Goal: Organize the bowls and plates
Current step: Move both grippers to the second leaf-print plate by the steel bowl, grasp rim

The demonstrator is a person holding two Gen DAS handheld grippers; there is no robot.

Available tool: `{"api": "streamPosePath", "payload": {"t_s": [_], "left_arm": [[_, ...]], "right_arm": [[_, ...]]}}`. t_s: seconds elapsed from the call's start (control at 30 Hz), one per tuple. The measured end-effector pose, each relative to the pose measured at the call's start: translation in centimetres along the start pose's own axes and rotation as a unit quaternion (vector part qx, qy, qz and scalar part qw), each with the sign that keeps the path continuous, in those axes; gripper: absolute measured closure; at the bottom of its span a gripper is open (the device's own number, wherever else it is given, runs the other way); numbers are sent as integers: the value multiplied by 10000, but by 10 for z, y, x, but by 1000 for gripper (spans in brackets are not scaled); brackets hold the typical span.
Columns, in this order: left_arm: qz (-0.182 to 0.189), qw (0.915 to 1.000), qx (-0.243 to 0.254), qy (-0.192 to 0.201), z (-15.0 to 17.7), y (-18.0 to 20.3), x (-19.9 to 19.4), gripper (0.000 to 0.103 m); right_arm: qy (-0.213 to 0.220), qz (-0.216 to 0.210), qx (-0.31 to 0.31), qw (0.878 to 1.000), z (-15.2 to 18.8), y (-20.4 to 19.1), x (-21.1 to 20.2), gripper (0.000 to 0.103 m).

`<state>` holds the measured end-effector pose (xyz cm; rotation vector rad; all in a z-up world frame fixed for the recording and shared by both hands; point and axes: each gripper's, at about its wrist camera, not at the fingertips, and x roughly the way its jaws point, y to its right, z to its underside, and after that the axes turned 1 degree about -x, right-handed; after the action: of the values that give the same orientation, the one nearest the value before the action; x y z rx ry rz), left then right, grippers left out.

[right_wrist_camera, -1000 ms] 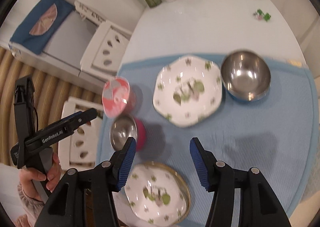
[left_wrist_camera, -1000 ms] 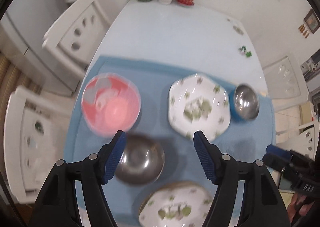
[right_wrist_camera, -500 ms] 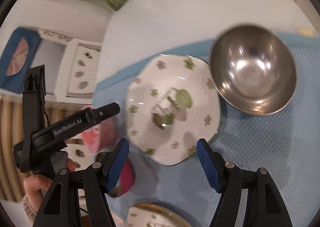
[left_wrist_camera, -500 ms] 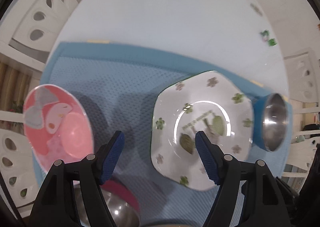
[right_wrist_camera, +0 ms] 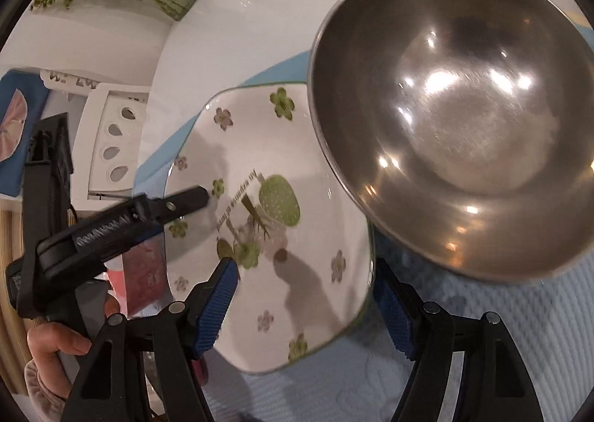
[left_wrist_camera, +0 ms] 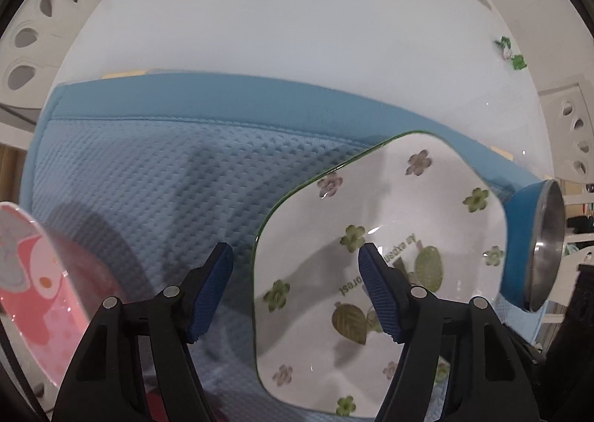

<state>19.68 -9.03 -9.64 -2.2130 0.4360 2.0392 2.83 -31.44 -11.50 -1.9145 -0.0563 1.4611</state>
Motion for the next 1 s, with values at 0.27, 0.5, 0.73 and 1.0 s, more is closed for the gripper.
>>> {"api": "streamPosePath", "payload": {"t_s": [0.27,0.5,0.73,1.0], "left_arm": [[24,9985,199,501,0,3,-5,60],[-9,9976,272,639,5,3,-12,61],[-30,9965,344,767,9,-7,-25,61],[-71,9964,191,821,11,-16,-37,61]], "right_arm": [[268,248,-394,9986,-10,-6,7,49],[320,92,-604,9976,-11,-10,8,49],[167,-82,-799,9966,-9,-14,6,50],[84,-235,-964,9950,-6,-25,4,49]]}}
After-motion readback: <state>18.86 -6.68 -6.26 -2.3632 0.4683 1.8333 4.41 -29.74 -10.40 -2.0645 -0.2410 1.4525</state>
